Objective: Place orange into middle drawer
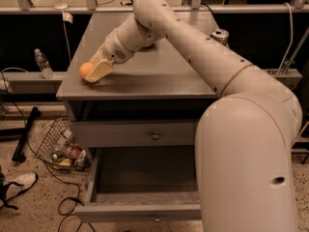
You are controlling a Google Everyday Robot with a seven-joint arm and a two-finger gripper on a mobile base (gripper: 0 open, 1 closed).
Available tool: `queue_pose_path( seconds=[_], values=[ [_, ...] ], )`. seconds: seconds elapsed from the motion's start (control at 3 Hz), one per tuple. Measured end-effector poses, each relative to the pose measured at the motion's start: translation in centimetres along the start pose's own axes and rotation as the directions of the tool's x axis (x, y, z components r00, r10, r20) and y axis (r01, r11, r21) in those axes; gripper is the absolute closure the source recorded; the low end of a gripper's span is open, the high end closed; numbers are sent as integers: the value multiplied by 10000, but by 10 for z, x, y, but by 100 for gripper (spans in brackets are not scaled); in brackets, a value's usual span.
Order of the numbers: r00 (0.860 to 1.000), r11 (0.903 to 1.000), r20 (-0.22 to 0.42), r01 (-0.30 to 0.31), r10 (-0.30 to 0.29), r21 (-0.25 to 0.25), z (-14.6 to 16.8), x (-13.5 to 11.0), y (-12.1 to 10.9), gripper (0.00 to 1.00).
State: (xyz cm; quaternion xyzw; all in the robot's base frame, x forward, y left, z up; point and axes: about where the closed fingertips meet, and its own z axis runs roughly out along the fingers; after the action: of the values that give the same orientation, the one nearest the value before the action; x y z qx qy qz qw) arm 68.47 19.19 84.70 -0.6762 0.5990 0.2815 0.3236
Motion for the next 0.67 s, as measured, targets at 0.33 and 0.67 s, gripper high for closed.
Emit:
queue_pose_path(
  seconds=[0.33,0.67],
  values=[
    [9996,9996,124,258,-259,78,-9,-5,-2,92],
    [9933,9933,-77,1150,-1149,78,-48,6,6,100]
  ],
)
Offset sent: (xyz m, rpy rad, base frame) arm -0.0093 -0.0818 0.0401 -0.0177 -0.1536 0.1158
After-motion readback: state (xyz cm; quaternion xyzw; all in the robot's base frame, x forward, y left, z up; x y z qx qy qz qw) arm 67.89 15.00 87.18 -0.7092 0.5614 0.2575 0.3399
